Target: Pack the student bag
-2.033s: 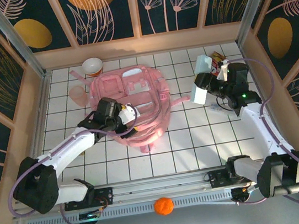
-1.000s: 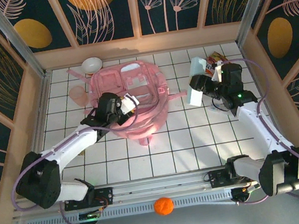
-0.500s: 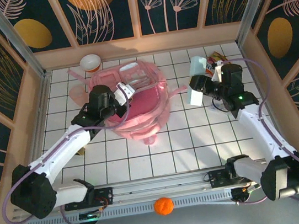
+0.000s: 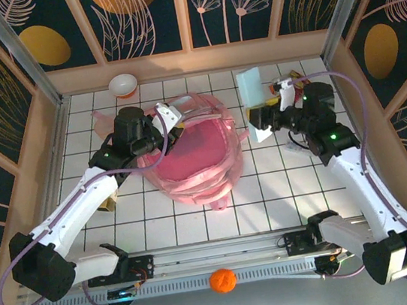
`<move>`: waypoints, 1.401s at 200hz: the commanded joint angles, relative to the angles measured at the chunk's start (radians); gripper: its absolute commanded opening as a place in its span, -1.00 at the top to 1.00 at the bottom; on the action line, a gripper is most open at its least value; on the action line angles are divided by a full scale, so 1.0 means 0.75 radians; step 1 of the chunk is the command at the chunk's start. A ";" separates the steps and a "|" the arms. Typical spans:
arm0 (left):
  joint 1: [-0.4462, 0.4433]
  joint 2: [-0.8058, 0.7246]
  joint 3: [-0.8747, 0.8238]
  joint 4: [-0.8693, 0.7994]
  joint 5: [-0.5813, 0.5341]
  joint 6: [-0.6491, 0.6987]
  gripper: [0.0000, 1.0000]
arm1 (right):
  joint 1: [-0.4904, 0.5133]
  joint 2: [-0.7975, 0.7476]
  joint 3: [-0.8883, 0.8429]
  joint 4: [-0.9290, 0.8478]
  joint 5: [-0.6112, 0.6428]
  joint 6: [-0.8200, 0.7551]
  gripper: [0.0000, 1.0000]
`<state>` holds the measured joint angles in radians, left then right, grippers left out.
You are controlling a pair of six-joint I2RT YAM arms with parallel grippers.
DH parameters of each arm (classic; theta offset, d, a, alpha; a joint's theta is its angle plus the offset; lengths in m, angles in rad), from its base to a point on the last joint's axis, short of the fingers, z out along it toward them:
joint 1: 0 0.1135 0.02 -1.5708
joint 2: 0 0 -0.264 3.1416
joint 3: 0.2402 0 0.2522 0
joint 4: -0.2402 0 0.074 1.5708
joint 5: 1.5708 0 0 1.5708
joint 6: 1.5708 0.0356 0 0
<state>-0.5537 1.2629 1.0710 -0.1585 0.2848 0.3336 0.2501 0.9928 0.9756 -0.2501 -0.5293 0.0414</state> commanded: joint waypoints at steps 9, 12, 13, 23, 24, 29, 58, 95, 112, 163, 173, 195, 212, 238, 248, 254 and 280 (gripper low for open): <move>-0.004 -0.044 0.095 0.094 0.034 -0.028 1.00 | 0.111 -0.071 0.018 -0.031 -0.045 -0.485 0.43; -0.004 -0.044 0.096 0.096 0.033 -0.030 1.00 | 0.120 -0.079 0.012 -0.037 -0.046 -0.529 0.45; -0.004 -0.043 0.097 0.098 0.032 -0.031 1.00 | 0.123 -0.081 0.011 -0.041 -0.046 -0.544 0.45; -0.003 -0.041 0.100 0.104 0.031 -0.035 1.00 | 0.153 -0.101 -0.006 -0.084 -0.053 -0.685 0.48; -0.003 -0.040 0.100 0.105 0.031 -0.036 1.00 | 0.154 -0.102 -0.007 -0.088 -0.053 -0.699 0.49; -0.004 -0.038 0.103 0.105 0.032 -0.035 1.00 | 0.165 -0.107 -0.012 -0.112 -0.048 -0.757 0.50; -0.004 -0.029 0.120 0.107 0.045 -0.048 1.00 | 0.217 -0.088 -0.002 -0.317 0.004 -1.070 0.54; -0.004 -0.031 0.136 0.121 0.071 -0.065 1.00 | 0.360 0.008 0.001 -0.396 0.208 -1.282 0.57; -0.004 -0.033 0.154 0.128 0.107 -0.082 1.00 | 0.458 0.072 -0.009 -0.356 0.337 -1.362 0.57; -0.004 -0.046 0.164 0.158 0.152 -0.113 1.00 | 0.686 0.281 -0.032 -0.051 0.524 -1.574 0.57; -0.004 -0.047 0.165 0.157 0.160 -0.115 1.00 | 0.705 0.321 -0.036 0.016 0.536 -1.608 0.57; -0.004 -0.047 0.168 0.160 0.171 -0.122 1.00 | 0.725 0.422 -0.019 0.097 0.566 -1.668 0.56; -0.004 -0.050 0.165 0.168 0.177 -0.125 1.00 | 0.732 0.496 -0.010 0.132 0.582 -1.722 0.55; -0.003 -0.050 0.167 0.184 0.186 -0.130 1.00 | 0.740 0.592 -0.014 0.236 0.592 -1.761 0.55; -0.004 -0.046 0.167 0.195 0.190 -0.135 1.00 | 0.746 0.629 -0.014 0.294 0.586 -1.764 0.54; -0.004 -0.046 0.170 0.197 0.196 -0.138 1.00 | 0.751 0.652 -0.014 0.322 0.586 -1.767 0.54; -0.004 -0.051 0.168 0.214 0.207 -0.151 1.00 | 0.762 0.756 -0.013 0.463 0.595 -1.764 0.52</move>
<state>-0.5537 1.2633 1.1320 -0.1654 0.3805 0.2443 0.8093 1.5089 0.9531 -0.0727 -0.0975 -1.2560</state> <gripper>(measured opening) 0.052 0.623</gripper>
